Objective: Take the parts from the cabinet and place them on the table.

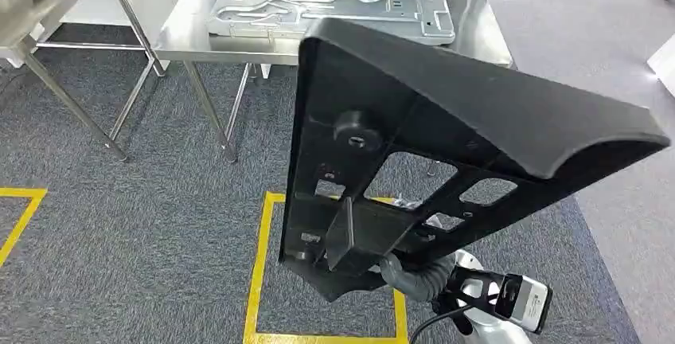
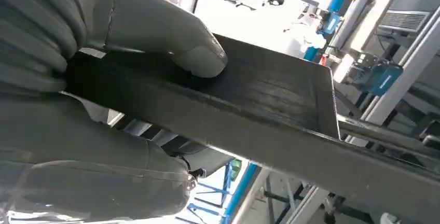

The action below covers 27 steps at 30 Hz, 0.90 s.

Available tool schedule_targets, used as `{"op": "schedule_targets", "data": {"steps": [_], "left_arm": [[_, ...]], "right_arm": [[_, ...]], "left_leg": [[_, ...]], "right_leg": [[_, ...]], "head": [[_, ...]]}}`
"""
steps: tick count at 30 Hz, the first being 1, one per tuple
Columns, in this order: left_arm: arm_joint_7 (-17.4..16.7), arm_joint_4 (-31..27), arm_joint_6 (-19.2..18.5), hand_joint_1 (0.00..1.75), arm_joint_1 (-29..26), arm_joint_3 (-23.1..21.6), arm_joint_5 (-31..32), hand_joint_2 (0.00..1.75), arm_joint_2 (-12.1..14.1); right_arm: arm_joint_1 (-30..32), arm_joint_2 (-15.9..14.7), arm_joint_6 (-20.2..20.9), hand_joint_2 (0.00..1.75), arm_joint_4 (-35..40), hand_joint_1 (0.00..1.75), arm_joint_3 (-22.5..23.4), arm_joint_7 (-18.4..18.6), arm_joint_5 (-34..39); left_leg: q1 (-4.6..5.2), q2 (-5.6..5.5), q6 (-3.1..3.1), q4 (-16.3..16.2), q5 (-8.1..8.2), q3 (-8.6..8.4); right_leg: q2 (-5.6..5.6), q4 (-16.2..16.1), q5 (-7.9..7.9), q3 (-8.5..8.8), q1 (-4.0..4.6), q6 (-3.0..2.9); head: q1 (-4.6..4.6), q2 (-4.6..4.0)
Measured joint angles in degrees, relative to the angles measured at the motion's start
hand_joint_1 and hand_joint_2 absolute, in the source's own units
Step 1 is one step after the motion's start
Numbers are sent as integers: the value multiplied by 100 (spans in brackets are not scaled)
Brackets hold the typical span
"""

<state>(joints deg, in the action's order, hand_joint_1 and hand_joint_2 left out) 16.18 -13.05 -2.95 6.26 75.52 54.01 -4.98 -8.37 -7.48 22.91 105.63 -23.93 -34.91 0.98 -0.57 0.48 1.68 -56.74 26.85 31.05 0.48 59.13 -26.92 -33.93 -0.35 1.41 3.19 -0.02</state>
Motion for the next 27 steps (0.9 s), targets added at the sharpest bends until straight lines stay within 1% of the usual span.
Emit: {"op": "schedule_targets", "data": {"steps": [1,2,3,4,5,6,7,8,9,10,11,12,13,14,15,16,17,18,19,20,21,22,23,24,25,26,27], "left_arm": [[11,0,-7,0,1,-2,4,175,2],[26,0,-17,0,-2,-2,11,175,4],[44,0,-20,0,-1,-2,13,175,4],[50,0,-28,0,-3,-2,15,175,9],[50,0,-33,0,-9,-2,18,175,9],[52,0,-37,0,-17,-2,17,175,9],[52,0,-42,0,-22,-2,17,175,7],[55,0,-53,0,-28,-2,17,175,4],[59,0,-52,0,-28,-4,17,175,0],[63,0,-52,0,-24,-4,17,175,0],[68,0,-52,0,-14,-4,17,175,4],[74,0,-52,0,-12,-4,13,175,4],[81,0,-52,0,-12,-4,11,175,4],[83,0,-52,0,-4,-4,11,175,4],[85,0,-52,0,1,-7,11,175,7],[90,0,-52,0,10,-7,11,175,7],[92,0,-52,0,17,-7,11,175,7],[92,0,-52,0,12,-7,11,175,7],[92,0,-55,0,-1,-7,9,175,7],[92,0,-54,0,-21,-7,9,175,7],[92,0,-55,0,-35,-7,11,175,7],[92,0,-52,0,-43,-7,9,175,9],[92,0,-55,0,-43,-7,9,175,9],[96,0,-52,0,-41,-7,9,175,9],[98,0,-52,0,-49,-7,9,175,22],[103,0,-55,0,-49,-7,9,175,26],[107,0,-55,0,-28,-11,9,175,26]], "right_arm": [[-6,0,0,175,7,175,11,0,0],[3,0,-2,175,13,175,15,-2,-6],[31,0,-11,175,13,175,20,-2,-11],[65,0,-20,175,13,175,28,-4,-24],[90,0,-28,175,13,175,31,-4,-39],[109,0,-39,175,15,175,35,-7,-52],[115,0,-48,175,15,175,37,-9,-59],[118,2,-57,175,24,175,42,-9,-74],[125,2,-66,175,37,175,44,-11,-85],[124,4,-65,175,37,175,44,-11,-87],[131,18,-63,175,46,175,46,-11,-94],[139,24,-63,175,46,175,48,-11,-98],[144,26,-50,175,46,175,50,-11,-103],[144,28,-42,175,50,175,55,-11,-107],[148,42,-35,175,74,175,55,-13,-114],[152,61,-33,175,101,175,57,-13,-122],[146,83,-33,175,109,175,59,-13,-136],[152,105,-33,175,109,175,59,-13,-144],[159,120,-33,175,109,175,59,-11,-153],[165,124,-33,175,109,175,59,-11,-166],[176,131,-33,175,109,175,59,-9,-179],[187,144,-33,175,109,175,59,-7,-190],[189,166,-28,175,109,175,59,-7,-192],[188,188,-26,175,112,175,59,-4,-195],[195,212,-17,175,114,175,66,-2,-199],[181,219,-11,175,118,175,72,0,-205],[187,234,2,175,136,175,85,0,-214]], "left_leg": [[0,0,37,1,17,4],[3,2,45,1,22,4],[10,3,54,0,35,3],[12,1,54,-1,63,-5],[11,0,47,-1,85,-25],[10,-3,37,-1,123,-71],[8,-4,19,-1,161,-131],[6,-4,-2,-1,198,-203],[5,-2,-26,-1,245,-266],[40,5,-70,3,293,-265],[40,3,-105,-11,319,-264],[39,11,-132,8,334,-282],[33,18,-167,43,353,-309],[36,31,-205,70,378,-357],[13,23,-239,60,424,-376],[11,11,-270,-166,467,-313],[0,9,-298,-591,596,-77],[-13,10,-319,-1103,736,245],[-13,9,-331,-1557,859,561],[-12,9,-338,-1885,879,843],[-12,9,-332,-1896,701,985],[-10,8,-312,-1627,372,970],[-4,7,-280,-1181,-16,863],[4,6,-234,-662,-402,727],[32,-8,-180,-511,-411,630],[78,-8,-162,-510,-396,591],[90,1,-114,-328,-259,486]], "right_leg": [[-6,305,-187,-155,-3,12],[-9,758,-403,-385,-15,29],[-10,1274,-596,-655,-25,47],[-11,1678,-686,-890,-37,59],[-15,1763,-627,-972,-44,68],[-19,1564,-433,-900,-50,67],[-25,1162,-168,-711,-56,61],[-39,626,127,-450,-56,48],[-61,142,361,-212,-56,29],[-82,-26,220,-103,-14,7],[-73,-89,188,-84,-4,-38],[-69,-92,167,-89,0,-65],[-55,-82,128,-84,9,-108],[-40,-108,106,-67,8,-145],[-32,-153,99,12,-52,-184],[-34,-171,55,83,-39,-210],[-49,-174,7,136,-37,-240],[-51,-174,-47,192,-29,-265],[-47,-174,-103,246,-24,-270],[-33,-174,-163,318,-17,-275],[-11,-174,-231,409,-14,-273],[5,-174,-307,518,-10,-270],[19,-175,-384,629,-4,-263],[24,-176,-465,745,1,-256],[24,-215,-537,817,-13,-237],[30,-201,-567,836,32,-192],[35,-228,-584,836,-2,-141]], "head": [[0,0],[0,0],[0,0],[0,0],[0,0],[0,0],[0,0],[0,0],[0,0],[0,0],[2,0],[0,0],[0,0],[0,0],[0,0],[4,0],[4,0],[4,0],[4,0],[4,0],[4,0],[4,0],[4,0],[4,0],[2,0],[2,0],[5,0]]}}
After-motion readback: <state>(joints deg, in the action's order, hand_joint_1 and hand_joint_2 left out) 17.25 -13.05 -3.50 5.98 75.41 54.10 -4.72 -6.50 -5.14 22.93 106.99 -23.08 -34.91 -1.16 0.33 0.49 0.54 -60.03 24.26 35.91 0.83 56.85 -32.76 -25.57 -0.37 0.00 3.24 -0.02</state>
